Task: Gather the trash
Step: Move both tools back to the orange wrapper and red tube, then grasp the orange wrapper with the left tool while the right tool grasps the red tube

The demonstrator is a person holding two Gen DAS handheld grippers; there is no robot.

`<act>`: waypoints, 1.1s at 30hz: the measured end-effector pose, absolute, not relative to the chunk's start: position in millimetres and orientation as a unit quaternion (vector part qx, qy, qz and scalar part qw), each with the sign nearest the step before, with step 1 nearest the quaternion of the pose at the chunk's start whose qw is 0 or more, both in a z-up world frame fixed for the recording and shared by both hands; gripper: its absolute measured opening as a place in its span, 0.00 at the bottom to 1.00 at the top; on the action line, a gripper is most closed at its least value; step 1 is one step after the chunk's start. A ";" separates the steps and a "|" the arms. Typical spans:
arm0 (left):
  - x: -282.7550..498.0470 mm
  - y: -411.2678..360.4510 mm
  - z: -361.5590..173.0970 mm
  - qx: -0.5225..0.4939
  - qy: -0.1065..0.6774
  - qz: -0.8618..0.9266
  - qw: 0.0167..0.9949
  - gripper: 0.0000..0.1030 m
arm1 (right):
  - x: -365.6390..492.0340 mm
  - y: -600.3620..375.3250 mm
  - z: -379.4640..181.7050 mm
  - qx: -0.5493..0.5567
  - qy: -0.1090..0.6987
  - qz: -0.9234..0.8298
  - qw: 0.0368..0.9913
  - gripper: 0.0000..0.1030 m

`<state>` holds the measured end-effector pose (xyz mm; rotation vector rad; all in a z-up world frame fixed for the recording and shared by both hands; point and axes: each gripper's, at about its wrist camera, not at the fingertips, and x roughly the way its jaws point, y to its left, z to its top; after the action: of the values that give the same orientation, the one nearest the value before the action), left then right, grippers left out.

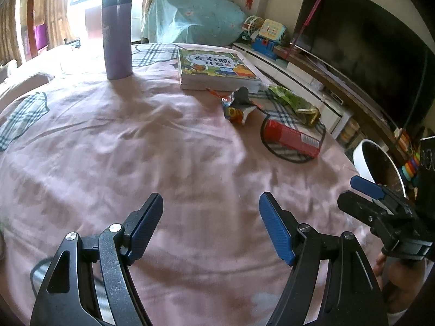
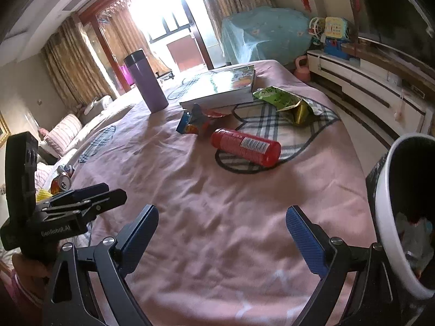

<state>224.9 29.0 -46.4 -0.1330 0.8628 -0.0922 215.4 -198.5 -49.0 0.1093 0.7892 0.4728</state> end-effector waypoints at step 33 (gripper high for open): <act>368.2 11.8 -65.9 -0.085 0.455 -0.087 0.882 0.24 | 315.6 -172.9 -69.8 -0.039 0.422 0.244 0.872 0.61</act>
<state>368.2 11.8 -65.9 -0.1765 0.9472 -0.1802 315.6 -172.9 -69.8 -0.0819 0.8821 0.5104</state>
